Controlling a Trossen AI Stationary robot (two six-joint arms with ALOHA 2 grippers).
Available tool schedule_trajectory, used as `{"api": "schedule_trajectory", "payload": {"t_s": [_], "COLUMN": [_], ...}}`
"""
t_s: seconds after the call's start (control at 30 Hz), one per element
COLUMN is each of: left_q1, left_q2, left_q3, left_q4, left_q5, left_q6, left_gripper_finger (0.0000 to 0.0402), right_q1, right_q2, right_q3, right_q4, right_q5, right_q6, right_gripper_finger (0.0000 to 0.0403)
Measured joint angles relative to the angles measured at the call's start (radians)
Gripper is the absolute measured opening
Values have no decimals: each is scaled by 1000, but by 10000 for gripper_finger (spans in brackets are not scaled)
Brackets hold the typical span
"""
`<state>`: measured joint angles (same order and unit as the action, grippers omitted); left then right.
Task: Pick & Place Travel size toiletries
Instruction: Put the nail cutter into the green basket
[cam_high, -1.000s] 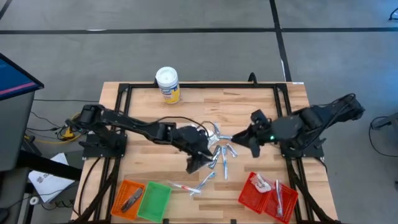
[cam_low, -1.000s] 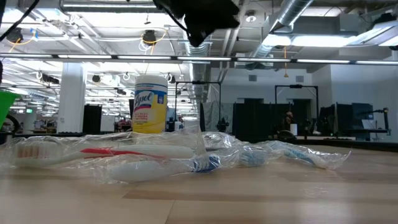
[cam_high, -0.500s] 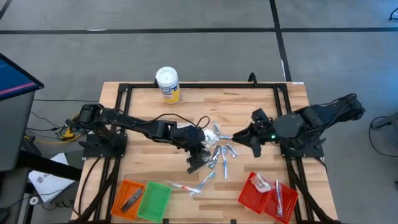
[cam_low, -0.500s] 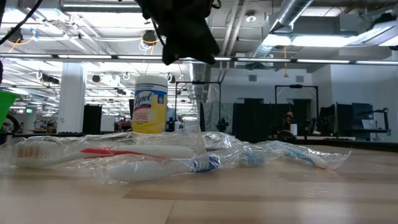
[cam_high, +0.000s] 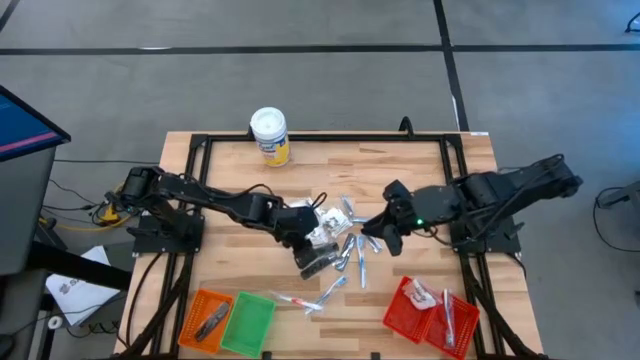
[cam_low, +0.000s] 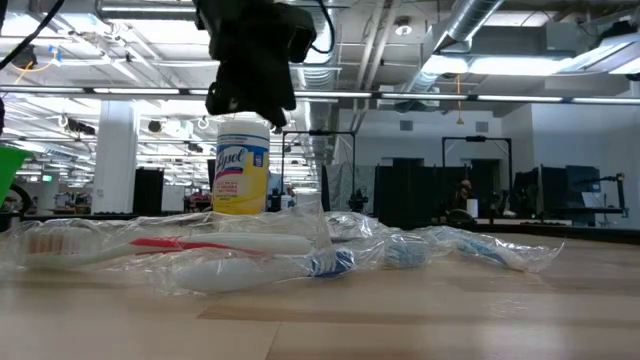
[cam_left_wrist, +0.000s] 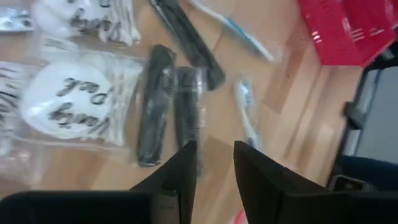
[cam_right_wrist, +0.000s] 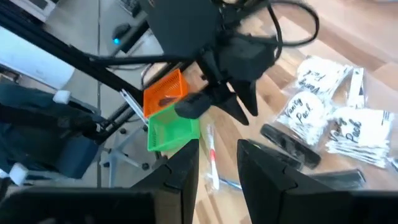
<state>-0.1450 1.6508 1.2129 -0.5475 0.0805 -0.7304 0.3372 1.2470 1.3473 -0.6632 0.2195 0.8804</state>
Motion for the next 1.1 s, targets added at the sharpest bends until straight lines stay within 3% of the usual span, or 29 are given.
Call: {"api": "schedule_trajectory", "payload": {"t_s": [0.37,0.57,0.8,1.0,1.1], "left_q1": [-48,-46,-47,-47,-47], "left_q2": [0,-9,-9,-44,-98], "left_q3": [0,-105,-241,-261,-262], "left_q4": [-76,-102,-45,45,69], "left_q5": [77,94,111,105,51], "left_q6": [-194,-295,-309,-322,-319], "left_gripper_finger": [99,99,99,99,99], "right_q1": [4,-2,-51,-104,-105], "right_q2": [35,36,35,46,45], "right_q3": [-1,1,1,1,1], "right_q4": [-10,-9,-56,-108,-104], "right_q5": [-43,-64,-64,-62,-65], "right_q6": [3,2,17,1,-40], "right_gripper_finger": [102,102,102,102,102]}}
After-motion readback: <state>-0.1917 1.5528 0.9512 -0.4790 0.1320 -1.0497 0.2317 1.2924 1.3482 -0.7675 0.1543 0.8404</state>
